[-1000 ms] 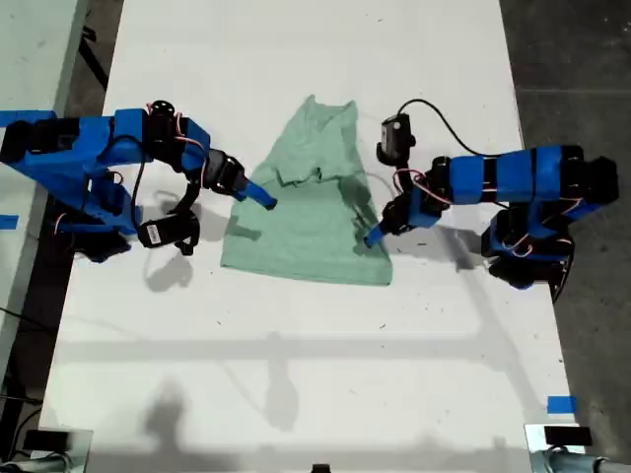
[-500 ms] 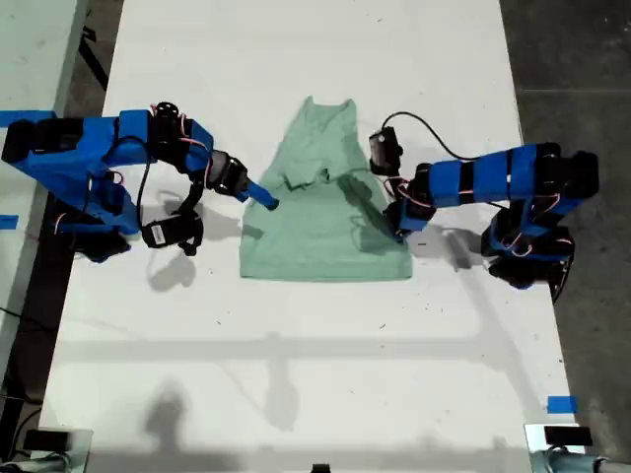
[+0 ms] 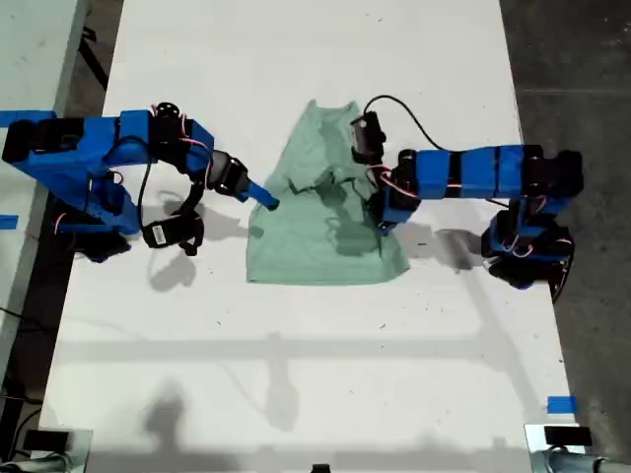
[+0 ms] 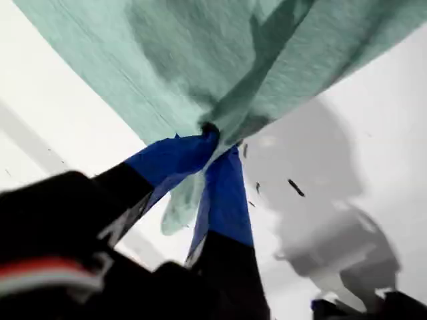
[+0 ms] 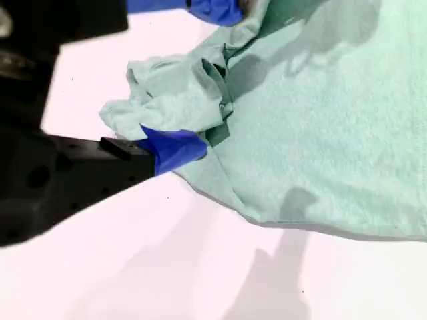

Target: Fold tshirt

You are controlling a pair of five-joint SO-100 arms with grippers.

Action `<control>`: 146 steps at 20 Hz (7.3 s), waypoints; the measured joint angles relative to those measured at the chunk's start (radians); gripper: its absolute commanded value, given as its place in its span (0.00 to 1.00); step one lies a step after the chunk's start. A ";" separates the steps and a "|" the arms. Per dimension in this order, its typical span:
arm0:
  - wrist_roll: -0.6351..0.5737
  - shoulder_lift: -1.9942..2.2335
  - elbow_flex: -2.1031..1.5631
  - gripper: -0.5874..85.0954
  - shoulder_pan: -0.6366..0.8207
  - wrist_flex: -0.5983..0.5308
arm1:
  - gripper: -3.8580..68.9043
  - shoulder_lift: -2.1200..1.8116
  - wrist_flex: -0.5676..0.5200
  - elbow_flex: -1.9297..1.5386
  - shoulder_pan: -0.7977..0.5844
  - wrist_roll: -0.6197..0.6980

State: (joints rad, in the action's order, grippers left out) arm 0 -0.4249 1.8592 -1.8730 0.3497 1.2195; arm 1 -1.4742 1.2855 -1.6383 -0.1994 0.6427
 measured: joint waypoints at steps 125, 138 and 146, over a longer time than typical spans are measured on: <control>0.337 -0.807 0.764 0.01 -0.494 0.242 | 0.04 0.476 0.110 0.752 0.342 -0.272; -0.032 -0.520 0.749 0.12 0.187 0.327 | 0.20 0.399 -0.020 0.752 -0.153 0.133; -0.170 -0.253 0.819 0.27 0.821 0.287 | 0.42 0.011 -0.176 0.703 -0.611 0.324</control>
State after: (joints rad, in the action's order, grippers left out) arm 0 -0.5952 1.6061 -1.0538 1.1704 1.5064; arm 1 -1.4634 1.1091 -0.9357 -0.8099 0.9664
